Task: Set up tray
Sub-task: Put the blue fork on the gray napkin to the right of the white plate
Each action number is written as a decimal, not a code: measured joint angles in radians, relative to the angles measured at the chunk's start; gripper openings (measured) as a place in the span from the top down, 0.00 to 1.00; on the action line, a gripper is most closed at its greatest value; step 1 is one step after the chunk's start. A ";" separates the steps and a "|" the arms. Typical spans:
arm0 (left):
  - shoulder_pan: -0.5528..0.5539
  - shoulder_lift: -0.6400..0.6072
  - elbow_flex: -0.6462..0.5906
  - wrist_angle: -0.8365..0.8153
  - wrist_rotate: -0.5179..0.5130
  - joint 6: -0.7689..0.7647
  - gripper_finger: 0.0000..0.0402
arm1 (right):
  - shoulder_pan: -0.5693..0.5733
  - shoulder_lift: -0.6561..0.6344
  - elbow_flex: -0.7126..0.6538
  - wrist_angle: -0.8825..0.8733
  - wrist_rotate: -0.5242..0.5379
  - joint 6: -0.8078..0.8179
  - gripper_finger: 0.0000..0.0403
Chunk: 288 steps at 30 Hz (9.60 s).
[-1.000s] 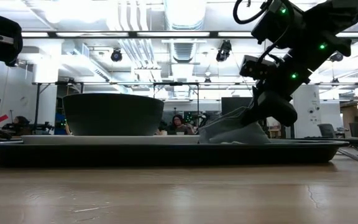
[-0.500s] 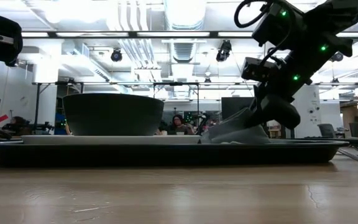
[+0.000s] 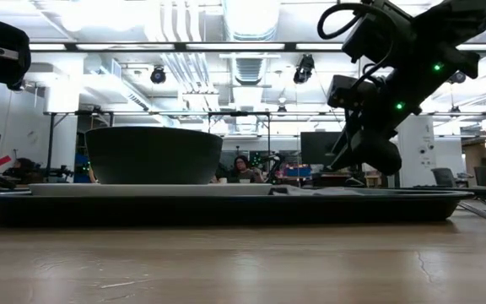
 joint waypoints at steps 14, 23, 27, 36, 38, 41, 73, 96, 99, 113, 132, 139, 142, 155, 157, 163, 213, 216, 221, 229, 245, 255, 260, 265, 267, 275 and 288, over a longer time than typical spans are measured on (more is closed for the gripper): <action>0.000 0.000 0.000 0.000 0.000 0.000 0.95 | 0.000 -0.002 0.168 -0.370 -0.278 0.247 0.57; 0.000 0.000 0.000 0.000 0.000 0.000 0.95 | 0.045 -0.002 0.202 -0.490 -0.363 0.360 0.62; 0.000 0.000 0.000 0.000 0.000 0.000 0.95 | 0.071 -0.003 0.238 -0.553 -0.367 0.385 0.64; 0.000 0.000 0.000 0.000 0.000 0.000 0.95 | 0.126 -0.004 0.382 -0.724 -0.752 0.421 0.67; 0.000 0.000 0.000 0.000 0.000 0.000 0.95 | 0.156 -0.004 0.399 -0.725 -0.829 0.448 0.67; 0.000 0.000 0.000 0.000 0.000 0.000 0.95 | 0.200 -0.004 0.426 -0.724 -0.858 0.457 0.67; 0.000 0.000 0.000 0.000 0.000 0.000 0.95 | 0.444 -0.004 0.456 -0.697 -0.770 1.382 0.68; 0.000 0.002 0.000 0.000 0.000 0.000 0.95 | 0.565 0.331 0.702 -0.846 -0.779 1.488 0.68; 0.000 0.005 0.000 0.000 0.000 0.000 0.95 | 0.573 0.348 0.711 -0.857 -0.799 1.495 0.68; 0.000 0.005 0.000 0.000 0.000 0.000 0.95 | 0.650 0.350 0.675 -0.815 -0.821 1.620 0.68; 0.000 0.008 0.000 0.000 0.000 0.000 0.95 | 0.658 0.352 0.530 -0.617 -0.854 1.657 0.68; 0.000 0.008 0.000 0.000 0.000 0.000 0.95 | 0.661 0.350 0.475 -0.597 -0.889 1.679 0.68; 0.000 0.008 0.000 0.000 0.000 0.000 0.95 | 0.667 0.349 0.464 -0.590 -0.882 1.681 0.68; 0.000 0.008 0.000 0.000 0.000 0.000 0.95 | 0.677 0.349 0.458 -0.578 -0.851 1.642 0.68; 0.000 0.008 0.000 0.000 0.000 0.000 0.95 | 0.678 0.350 0.458 -0.577 -0.849 1.614 0.68; 0.000 0.009 0.000 0.000 0.000 0.000 0.95 | 0.678 0.351 0.457 -0.573 -0.844 1.592 0.69; 0.000 0.009 0.000 0.000 0.000 0.000 0.95 | 0.215 0.351 0.742 -0.899 -0.793 1.359 0.97; 0.000 0.009 0.000 0.000 0.000 0.000 0.95 | 0.157 0.351 0.738 -0.903 -0.789 1.357 0.97; 0.000 0.009 0.000 0.000 0.000 0.000 0.95 | 0.081 0.351 0.719 -0.905 -0.774 1.364 0.97; 0.000 0.009 0.000 0.000 0.000 0.000 0.95 | -0.011 0.351 0.699 -0.896 -0.774 1.494 0.97; 0.000 0.009 0.000 0.000 0.000 0.000 0.95 | -0.060 0.351 0.666 -0.744 -0.754 1.620 0.97; 0.000 0.009 0.000 0.000 0.000 0.000 0.95 | -0.062 0.351 0.635 -0.745 -0.734 1.653 0.97; 0.000 0.009 0.000 0.000 0.000 0.000 0.95 | -0.061 0.352 0.587 -0.708 -0.717 1.661 0.97; 0.000 0.009 0.000 0.000 0.000 0.000 0.95 | -0.070 0.352 0.537 -0.643 -0.716 1.661 0.97; 0.000 0.009 0.000 0.000 0.000 0.000 0.95 | -0.073 0.352 0.517 -0.614 -0.717 1.660 0.97; 0.000 0.009 0.000 0.000 0.000 0.000 0.95 | -0.076 0.347 0.469 -0.553 -0.715 1.657 0.97; 0.000 0.009 0.000 0.000 0.000 0.000 0.95 | -0.076 0.355 0.510 -0.573 -0.715 1.600 0.79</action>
